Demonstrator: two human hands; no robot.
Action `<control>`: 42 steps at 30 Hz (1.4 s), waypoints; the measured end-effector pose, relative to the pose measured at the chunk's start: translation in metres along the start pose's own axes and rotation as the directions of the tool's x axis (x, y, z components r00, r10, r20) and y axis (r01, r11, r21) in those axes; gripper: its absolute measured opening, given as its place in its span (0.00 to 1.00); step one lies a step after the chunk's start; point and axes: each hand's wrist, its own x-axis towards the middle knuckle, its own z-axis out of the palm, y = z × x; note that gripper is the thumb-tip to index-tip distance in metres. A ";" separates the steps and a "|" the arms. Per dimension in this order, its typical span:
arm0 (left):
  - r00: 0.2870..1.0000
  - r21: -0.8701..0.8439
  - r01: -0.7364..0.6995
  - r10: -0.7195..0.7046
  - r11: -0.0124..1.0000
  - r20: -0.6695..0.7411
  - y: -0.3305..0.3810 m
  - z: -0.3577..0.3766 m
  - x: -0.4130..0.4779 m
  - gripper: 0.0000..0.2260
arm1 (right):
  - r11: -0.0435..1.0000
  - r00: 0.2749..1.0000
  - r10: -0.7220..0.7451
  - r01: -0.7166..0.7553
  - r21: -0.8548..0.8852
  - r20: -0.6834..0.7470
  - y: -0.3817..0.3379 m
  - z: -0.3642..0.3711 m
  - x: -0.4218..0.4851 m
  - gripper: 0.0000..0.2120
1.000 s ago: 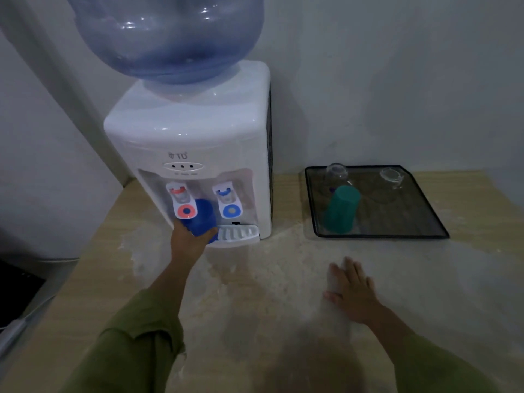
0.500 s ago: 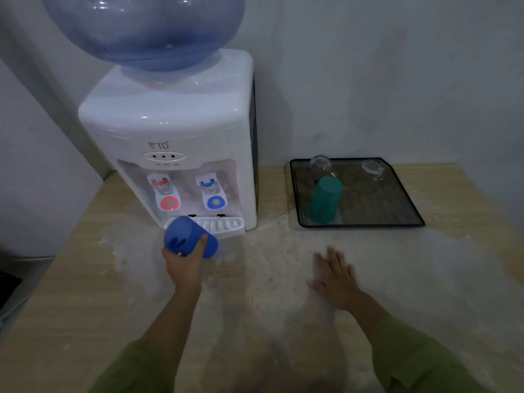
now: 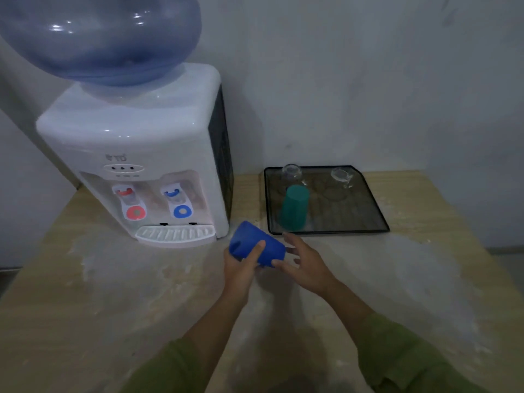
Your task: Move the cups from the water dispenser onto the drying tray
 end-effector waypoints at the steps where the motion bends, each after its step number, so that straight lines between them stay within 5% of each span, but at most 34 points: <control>1: 0.999 0.014 0.012 -0.012 1.000 0.040 -0.001 0.010 -0.002 0.32 | 1.000 1.000 -0.026 0.026 0.007 0.003 0.000 -0.008 -0.001 0.36; 10: 0.940 0.178 -0.044 -0.020 0.983 0.342 -0.003 0.083 0.000 0.23 | 0.993 0.993 -0.019 0.033 0.115 -0.119 0.027 -0.089 0.006 0.26; 16: 0.990 0.226 -0.118 0.098 0.967 0.098 -0.014 0.106 0.005 0.20 | 0.994 0.975 0.012 0.012 0.109 -0.223 0.049 -0.145 0.012 0.25; 18: 0.968 0.404 -0.242 0.250 0.882 0.034 -0.021 0.103 0.010 0.20 | 0.997 0.965 0.039 -0.020 0.077 -0.258 0.058 -0.160 0.015 0.26; 20: 0.928 0.630 -0.345 0.352 0.696 0.120 -0.025 0.096 0.016 0.24 | 0.999 0.954 0.049 -0.053 -0.005 -0.297 0.064 -0.170 0.022 0.27; 23: 0.927 0.816 -0.372 0.220 0.441 0.304 -0.030 0.089 0.026 0.37 | 0.981 0.941 0.041 -0.101 -0.164 -0.336 0.070 -0.176 0.038 0.28; 26: 0.933 0.883 -0.356 0.068 0.306 0.353 -0.033 0.086 0.028 0.44 | 0.953 0.940 0.004 -0.108 -0.283 -0.342 0.073 -0.178 0.055 0.30; 32: 0.934 0.891 -0.349 0.029 0.290 0.357 -0.036 0.087 0.027 0.45 | 0.888 0.966 -0.045 -0.078 -0.452 -0.255 0.070 -0.177 0.078 0.33; 42: 0.928 0.899 -0.352 -0.023 0.261 0.371 -0.030 0.087 0.028 0.46 | 0.863 0.977 -0.001 -0.107 -0.494 -0.213 0.061 -0.168 0.091 0.33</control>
